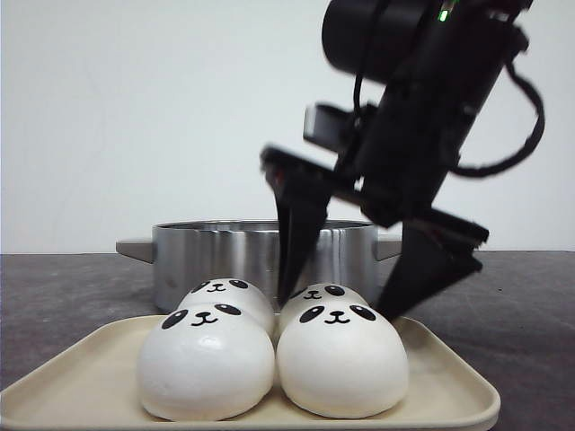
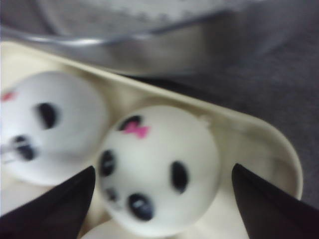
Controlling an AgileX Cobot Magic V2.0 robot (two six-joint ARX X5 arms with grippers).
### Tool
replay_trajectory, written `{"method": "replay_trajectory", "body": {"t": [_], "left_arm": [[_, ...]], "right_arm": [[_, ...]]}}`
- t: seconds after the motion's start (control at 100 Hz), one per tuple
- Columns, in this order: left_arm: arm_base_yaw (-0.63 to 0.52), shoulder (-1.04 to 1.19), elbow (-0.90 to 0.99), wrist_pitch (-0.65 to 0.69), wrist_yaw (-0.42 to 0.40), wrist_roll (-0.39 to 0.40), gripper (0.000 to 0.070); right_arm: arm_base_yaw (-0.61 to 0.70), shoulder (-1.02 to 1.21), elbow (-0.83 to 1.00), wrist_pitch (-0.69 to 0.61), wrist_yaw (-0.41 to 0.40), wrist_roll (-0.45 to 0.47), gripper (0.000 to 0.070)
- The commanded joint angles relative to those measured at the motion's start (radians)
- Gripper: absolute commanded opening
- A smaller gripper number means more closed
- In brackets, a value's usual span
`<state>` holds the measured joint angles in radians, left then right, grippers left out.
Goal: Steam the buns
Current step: 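Reach the right gripper down and grasp a panda bun on the tray, then lift the bun with the right gripper, lower into the pot, release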
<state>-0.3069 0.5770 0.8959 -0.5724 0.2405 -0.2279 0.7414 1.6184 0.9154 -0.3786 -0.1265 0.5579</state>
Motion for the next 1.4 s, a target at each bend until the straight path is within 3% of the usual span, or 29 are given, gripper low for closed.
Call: {"method": "replay_trajectory", "body": {"t": [0.0,0.05,0.1,0.11,0.32,0.51,0.69,0.82,0.95,1.391], "left_arm": [[-0.009,0.004,0.015,0.010,0.004,-0.002,0.0637],[-0.013,0.004,0.014,0.010,0.004,-0.002,0.0637],[-0.016,0.004,0.014,0.010,0.004,-0.002,0.0637],[-0.017,0.004,0.014,0.010,0.004,-0.002,0.0637],[-0.021,0.004,0.015,0.011,0.004,-0.002,0.0637],[-0.021,0.004,0.014,0.016,0.004,-0.002,0.0637],[-0.021,0.005,0.015,0.020,0.003,-0.002,0.0637],[-0.021,0.005,0.015,0.018,0.003,-0.002,0.0637],[-0.021,0.004,0.014,0.018,0.003,-0.002,0.0637],[-0.021,0.005,0.014,0.010,0.003,-0.001,0.0637]], "right_arm": [[0.005,0.032,0.009,0.008,0.021,0.029,0.0450],[0.005,0.036,0.009,0.009,0.027,0.031,0.0283],[0.006,0.036,0.009,0.015,0.035,0.031,0.0025],[0.007,0.036,0.009,0.018,0.034,0.030,0.0000],[0.026,-0.043,0.042,-0.027,0.038,0.032,0.0006],[0.094,-0.218,0.179,-0.118,0.058,-0.037,0.0005],[0.103,-0.264,0.390,-0.092,0.209,-0.187,0.0005],[0.046,-0.188,0.518,-0.072,0.233,-0.304,0.0005],[-0.021,-0.066,0.586,-0.072,0.223,-0.356,0.0005],[-0.115,0.316,0.597,-0.025,0.204,-0.421,0.0005]]}}
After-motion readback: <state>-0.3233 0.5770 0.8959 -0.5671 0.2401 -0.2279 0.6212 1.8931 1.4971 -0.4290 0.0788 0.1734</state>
